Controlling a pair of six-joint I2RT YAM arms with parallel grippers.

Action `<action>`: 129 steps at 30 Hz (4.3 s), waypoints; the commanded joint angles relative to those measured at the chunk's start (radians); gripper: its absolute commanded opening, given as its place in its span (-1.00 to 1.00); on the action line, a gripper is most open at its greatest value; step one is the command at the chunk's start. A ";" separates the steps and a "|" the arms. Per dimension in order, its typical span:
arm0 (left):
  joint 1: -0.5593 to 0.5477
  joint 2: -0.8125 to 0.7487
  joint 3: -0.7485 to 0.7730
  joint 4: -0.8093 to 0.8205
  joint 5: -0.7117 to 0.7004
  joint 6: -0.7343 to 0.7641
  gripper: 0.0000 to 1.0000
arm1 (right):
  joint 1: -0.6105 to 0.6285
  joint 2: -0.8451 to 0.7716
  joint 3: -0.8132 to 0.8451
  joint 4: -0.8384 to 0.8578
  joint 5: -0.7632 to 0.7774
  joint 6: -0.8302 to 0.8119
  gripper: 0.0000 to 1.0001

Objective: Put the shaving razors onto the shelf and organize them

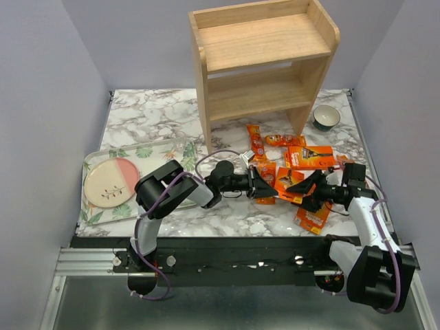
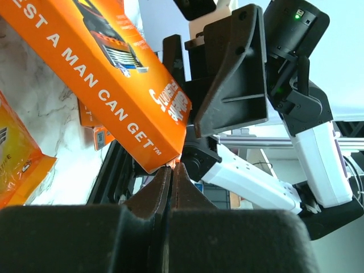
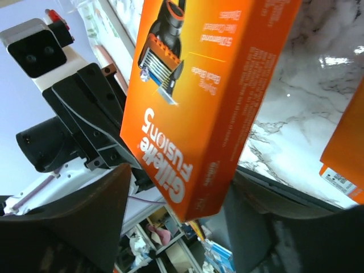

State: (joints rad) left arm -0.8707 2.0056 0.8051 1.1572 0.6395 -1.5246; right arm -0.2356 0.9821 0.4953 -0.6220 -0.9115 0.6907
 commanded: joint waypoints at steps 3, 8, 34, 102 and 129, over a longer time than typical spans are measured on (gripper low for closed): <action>-0.019 -0.037 -0.021 -0.060 -0.003 0.055 -0.83 | -0.024 -0.029 -0.005 0.021 0.013 -0.011 -0.05; -0.019 -0.074 -0.026 -0.097 0.084 0.191 -0.26 | -0.024 -0.086 0.029 -0.074 0.068 -0.086 -0.41; 0.243 -0.677 0.189 -1.483 0.243 1.578 0.97 | -0.022 0.247 0.713 -0.138 -0.343 -0.360 -0.70; 0.197 -0.281 0.597 -1.291 0.129 1.483 0.97 | 0.015 0.940 1.181 0.096 -0.176 0.047 -0.67; 0.187 -0.286 0.577 -1.292 0.040 1.405 0.97 | -0.050 0.879 1.218 0.009 -0.193 -0.061 0.32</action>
State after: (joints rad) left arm -0.6727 1.7393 1.4055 -0.1593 0.7044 -0.0864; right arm -0.2485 1.9919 1.7699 -0.5251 -1.0973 0.7368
